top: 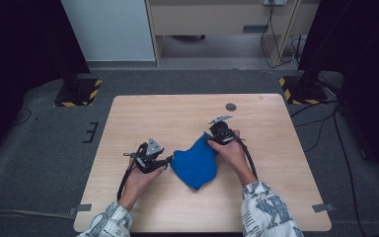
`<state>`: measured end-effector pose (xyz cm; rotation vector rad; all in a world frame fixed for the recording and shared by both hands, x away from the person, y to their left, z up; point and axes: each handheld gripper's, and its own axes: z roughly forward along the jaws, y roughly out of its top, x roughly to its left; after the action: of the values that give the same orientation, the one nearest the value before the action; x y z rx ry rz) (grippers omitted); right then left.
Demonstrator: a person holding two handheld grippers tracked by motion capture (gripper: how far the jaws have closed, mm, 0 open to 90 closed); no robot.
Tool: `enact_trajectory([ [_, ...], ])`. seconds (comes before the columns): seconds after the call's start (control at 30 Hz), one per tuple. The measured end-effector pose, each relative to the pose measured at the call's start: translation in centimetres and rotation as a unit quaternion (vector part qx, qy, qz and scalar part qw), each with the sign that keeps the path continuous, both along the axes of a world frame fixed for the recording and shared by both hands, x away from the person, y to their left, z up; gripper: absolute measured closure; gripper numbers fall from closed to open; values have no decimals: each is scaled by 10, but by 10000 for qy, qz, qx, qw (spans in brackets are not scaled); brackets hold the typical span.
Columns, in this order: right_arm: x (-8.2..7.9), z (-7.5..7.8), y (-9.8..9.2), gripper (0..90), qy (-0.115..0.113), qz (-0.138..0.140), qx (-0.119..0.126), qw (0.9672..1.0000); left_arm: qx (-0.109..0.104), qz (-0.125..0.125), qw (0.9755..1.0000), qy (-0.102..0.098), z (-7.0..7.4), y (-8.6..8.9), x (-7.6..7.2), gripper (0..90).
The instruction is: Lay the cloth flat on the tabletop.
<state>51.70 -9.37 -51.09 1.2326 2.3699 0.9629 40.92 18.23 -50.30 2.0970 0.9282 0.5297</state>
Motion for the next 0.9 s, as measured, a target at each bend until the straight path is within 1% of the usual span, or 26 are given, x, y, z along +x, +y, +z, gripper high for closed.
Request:
enact_trajectory([
  [0.03, 0, 0, 0, 494, 0, 0, 0, 10000, 0, 0, 10000, 0, 0, 0, 0, 490],
  [0.07, 1, -2, 1, 483, 54, -26, 44, 10000, 34, 13, 10000, -14, 0, 0, 0, 490],
  [0.1, 2, -6, 3, 480, 118, -38, 5, 9999, 37, 7, 10000, -12, -1, 0, 0, 490],
  [0.13, 2, -6, 3, 480, 118, -38, 5, 9999, 18, 4, 10000, 0, -1, 0, 1, 490],
  [0.17, 3, -11, 5, 509, 169, -27, -119, 9998, 8, 9, 10000, -1, -1, 1, 1, 488],
  [0.23, 3, -12, 5, 523, 173, -16, -150, 9997, -22, -11, 10000, 7, -1, 1, 1, 488],
  [0.27, 3, -13, 5, 566, 132, 3, -160, 9998, -35, -21, 10000, 14, -1, 1, 1, 488],
  [0.3, 2, -12, 4, 658, 126, 17, -163, 9998, -44, -44, 10000, 27, -1, 0, 1, 489],
  [0.33, 2, -12, 4, 658, 126, 17, -163, 9998, -42, -66, 10000, 48, -2, 0, 1, 489],
  [0.4, 2, -11, 3, 807, 165, 90, -162, 9997, -21, -100, 9999, 65, -3, -2, 1, 489],
  [0.43, 1, -10, 3, 860, 165, 127, -166, 9996, -12, -129, 9999, 81, -3, -3, 0, 489],
  [0.47, -1, -9, 2, 872, 120, 135, -143, 9997, -12, -146, 9999, 80, -4, -3, 0, 488],
  [0.5, -2, -8, 1, 874, 72, 170, -58, 9998, 3, -169, 9998, 94, -4, -4, 0, 486],
  [0.53, -4, -5, 0, 875, -41, 215, 42, 9998, 12, -185, 9998, 111, -4, -4, 0, 481],
  [0.57, -4, -5, 0, 875, -41, 215, 42, 9998, 25, -202, 9997, 126, -5, -5, 0, 481],
  [0.6, -6, -2, -2, 875, -94, 225, 122, 9996, 41, -215, 9996, 156, -6, -5, 0, 476],
  [0.63, -9, 4, -5, 875, -189, 238, 248, 9992, 60, -226, 9996, 181, -7, -5, 1, 470],
  [0.67, -9, 4, -5, 875, -189, 238, 248, 9992, 76, -240, 9995, 196, -8, -5, 1, 470],
  [0.7, -11, 8, -7, 875, -218, 206, 354, 9989, 91, -248, 9994, 222, -9, -6, 1, 467],
  [0.73, -13, 12, -9, 875, -316, 244, 436, 9982, 89, -260, 9993, 252, -10, -6, 2, 462],
  [0.77, -15, 16, -11, 875, -333, 251, 521, 9978, 78, -279, 9992, 280, -11, -6, 2, 459],
  [0.83, -19, 21, -14, 876, -414, 281, 555, 9972, 116, -335, 9988, 345, -13, -8, 2, 453],
  [0.87, -22, 26, -17, 876, -476, 336, 634, 9963, 164, -379, 9985, 367, -15, -10, 2, 453],
  [0.9, -22, 26, -17, 876, -476, 336, 634, 9963, 164, -379, 9985, 367, -15, -10, 2, 454],
])
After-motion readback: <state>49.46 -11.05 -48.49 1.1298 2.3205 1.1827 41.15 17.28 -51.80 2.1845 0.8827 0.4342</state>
